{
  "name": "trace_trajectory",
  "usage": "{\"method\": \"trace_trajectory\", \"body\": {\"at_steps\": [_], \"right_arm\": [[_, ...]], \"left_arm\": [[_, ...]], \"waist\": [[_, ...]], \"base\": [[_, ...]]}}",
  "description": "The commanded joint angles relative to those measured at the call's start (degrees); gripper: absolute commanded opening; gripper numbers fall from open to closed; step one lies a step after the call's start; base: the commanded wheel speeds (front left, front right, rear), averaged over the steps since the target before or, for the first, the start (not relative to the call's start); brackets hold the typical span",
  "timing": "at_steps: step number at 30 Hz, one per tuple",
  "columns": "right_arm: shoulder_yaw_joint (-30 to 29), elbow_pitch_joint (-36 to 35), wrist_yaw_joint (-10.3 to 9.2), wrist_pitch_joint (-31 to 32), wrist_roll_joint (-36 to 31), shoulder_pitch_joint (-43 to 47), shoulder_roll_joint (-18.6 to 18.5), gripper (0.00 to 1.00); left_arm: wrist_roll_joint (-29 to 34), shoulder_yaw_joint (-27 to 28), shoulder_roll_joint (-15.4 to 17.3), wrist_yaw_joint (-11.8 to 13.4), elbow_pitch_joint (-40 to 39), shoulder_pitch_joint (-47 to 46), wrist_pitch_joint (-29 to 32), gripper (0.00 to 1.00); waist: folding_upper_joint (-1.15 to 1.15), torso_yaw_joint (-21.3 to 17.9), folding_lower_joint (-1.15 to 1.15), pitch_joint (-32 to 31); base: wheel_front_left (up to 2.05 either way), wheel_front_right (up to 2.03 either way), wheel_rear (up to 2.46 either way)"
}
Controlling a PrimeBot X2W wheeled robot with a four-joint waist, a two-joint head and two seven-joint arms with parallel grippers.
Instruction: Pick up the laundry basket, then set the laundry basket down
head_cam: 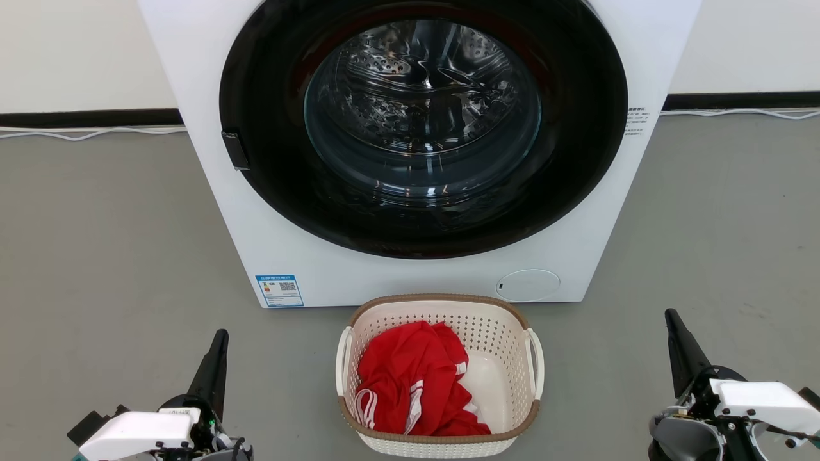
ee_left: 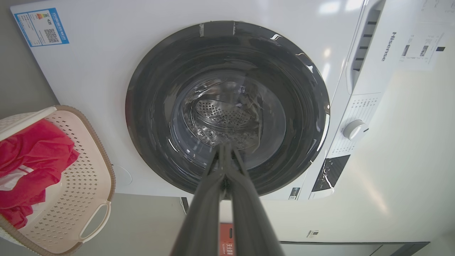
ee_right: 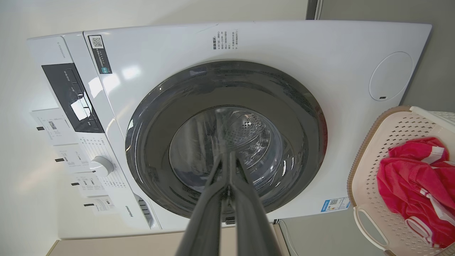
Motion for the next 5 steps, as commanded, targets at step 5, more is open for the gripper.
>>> {"method": "trace_trajectory", "body": {"at_steps": [5], "right_arm": [[1.1,-1.8,0.41,0.4,0.4,-1.3,-0.3,0.0]], "left_arm": [[-0.3,1.8,0.8,-0.4,-1.7,-3.2,0.1,0.0]], "waist": [[0.0,0.0,0.0,0.0]], "base": [[0.0,0.0,0.0]]}}
